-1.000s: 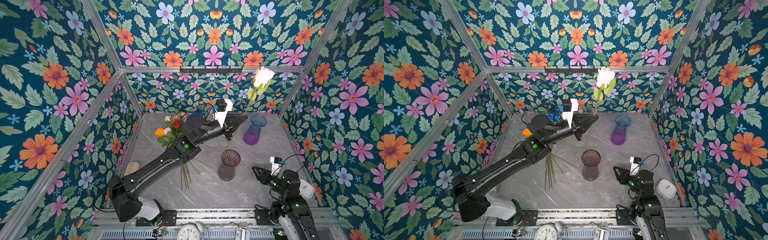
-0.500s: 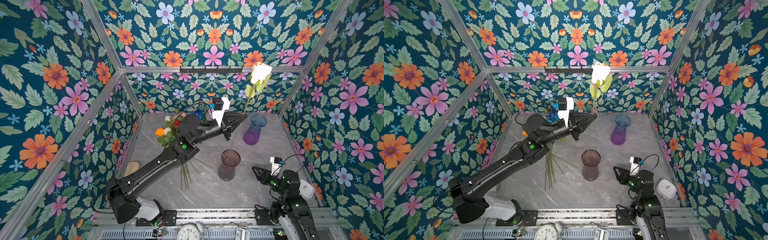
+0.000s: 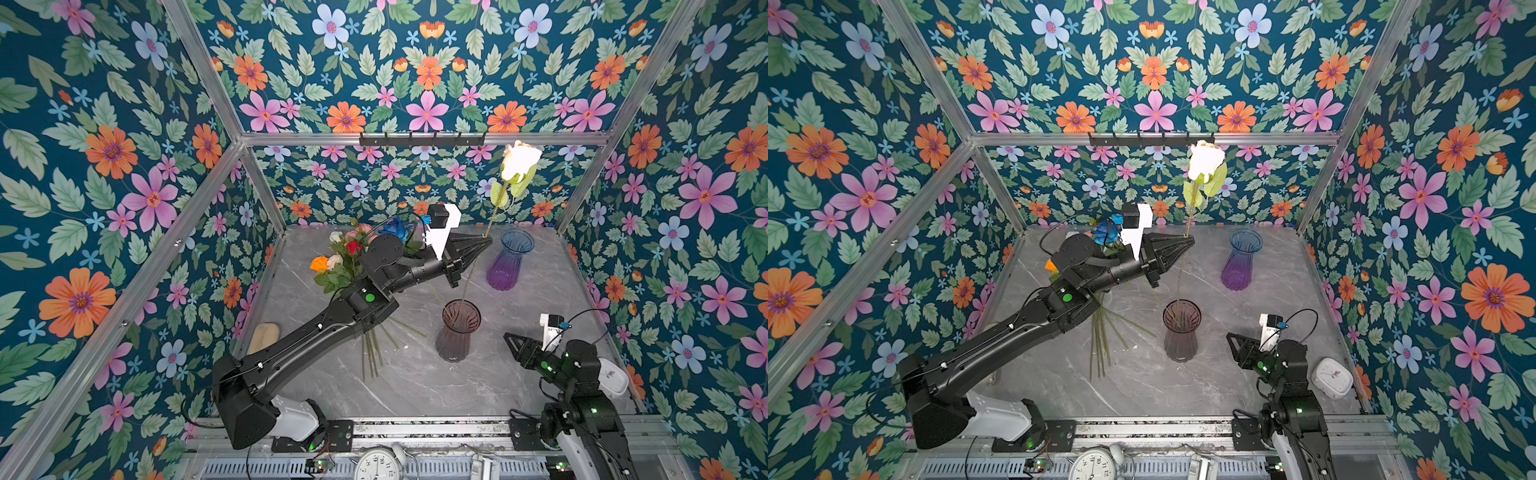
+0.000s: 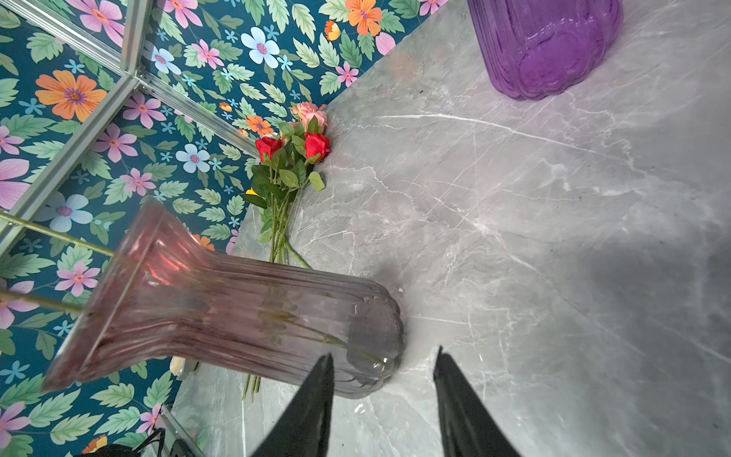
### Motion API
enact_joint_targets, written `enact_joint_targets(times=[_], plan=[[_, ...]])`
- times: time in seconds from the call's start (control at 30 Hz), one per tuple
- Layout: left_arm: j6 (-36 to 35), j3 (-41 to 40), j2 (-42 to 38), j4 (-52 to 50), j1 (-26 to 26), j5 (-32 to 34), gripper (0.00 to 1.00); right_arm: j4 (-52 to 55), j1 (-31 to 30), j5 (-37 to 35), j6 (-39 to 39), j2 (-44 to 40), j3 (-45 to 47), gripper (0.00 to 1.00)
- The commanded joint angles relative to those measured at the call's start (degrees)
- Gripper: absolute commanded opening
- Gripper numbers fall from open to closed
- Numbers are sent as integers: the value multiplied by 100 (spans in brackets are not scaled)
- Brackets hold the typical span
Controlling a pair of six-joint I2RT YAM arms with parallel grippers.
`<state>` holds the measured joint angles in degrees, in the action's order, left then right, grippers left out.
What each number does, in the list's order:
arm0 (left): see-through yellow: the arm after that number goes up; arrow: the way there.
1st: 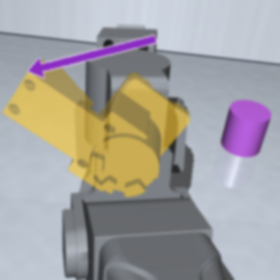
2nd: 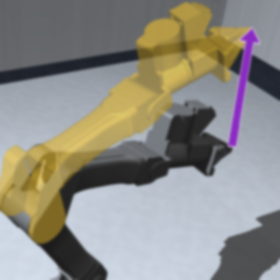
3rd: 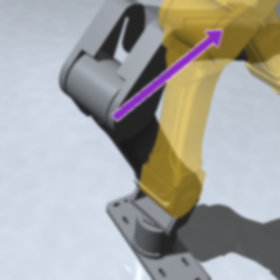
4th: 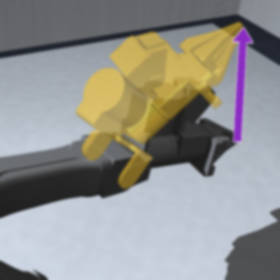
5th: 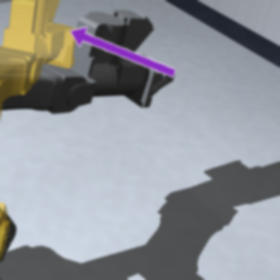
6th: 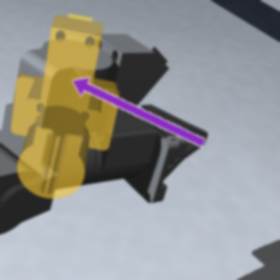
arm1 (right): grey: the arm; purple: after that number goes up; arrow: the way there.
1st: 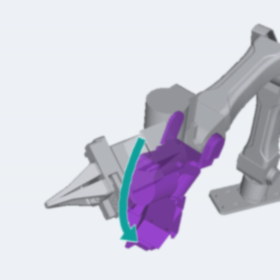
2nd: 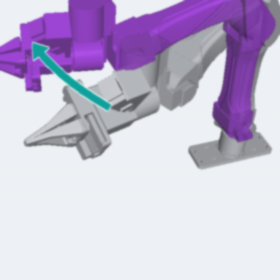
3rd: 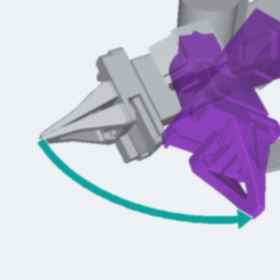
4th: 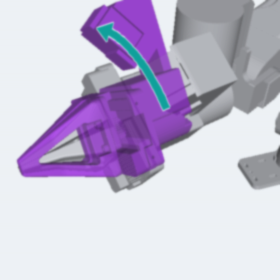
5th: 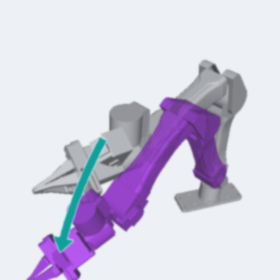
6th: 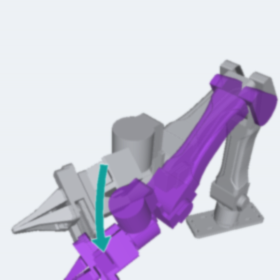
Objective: Arrange flowers in a vase
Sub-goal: Place the flower in the vase.
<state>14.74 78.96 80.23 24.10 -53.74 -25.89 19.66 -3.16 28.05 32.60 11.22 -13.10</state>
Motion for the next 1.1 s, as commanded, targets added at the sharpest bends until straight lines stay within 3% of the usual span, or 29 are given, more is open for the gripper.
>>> enact_joint_targets(times=[0.0,0.67,0.73,0.83,1.07], plan=[[46,-124,-73,218,-5,14,0,-15,-7,25,-10,-11,8,44],[350,-1615,-233,483,-14,250,1,-27,-1,14,0,29,7,44],[286,-1654,-285,350,-14,299,9,-47,-6,14,0,38,10,44],[213,-1736,-394,263,-14,375,29,-58,-7,-1,-1,62,1,44],[60,-1909,-654,-19,-14,559,40,-53,-9,-5,3,66,10,44]])
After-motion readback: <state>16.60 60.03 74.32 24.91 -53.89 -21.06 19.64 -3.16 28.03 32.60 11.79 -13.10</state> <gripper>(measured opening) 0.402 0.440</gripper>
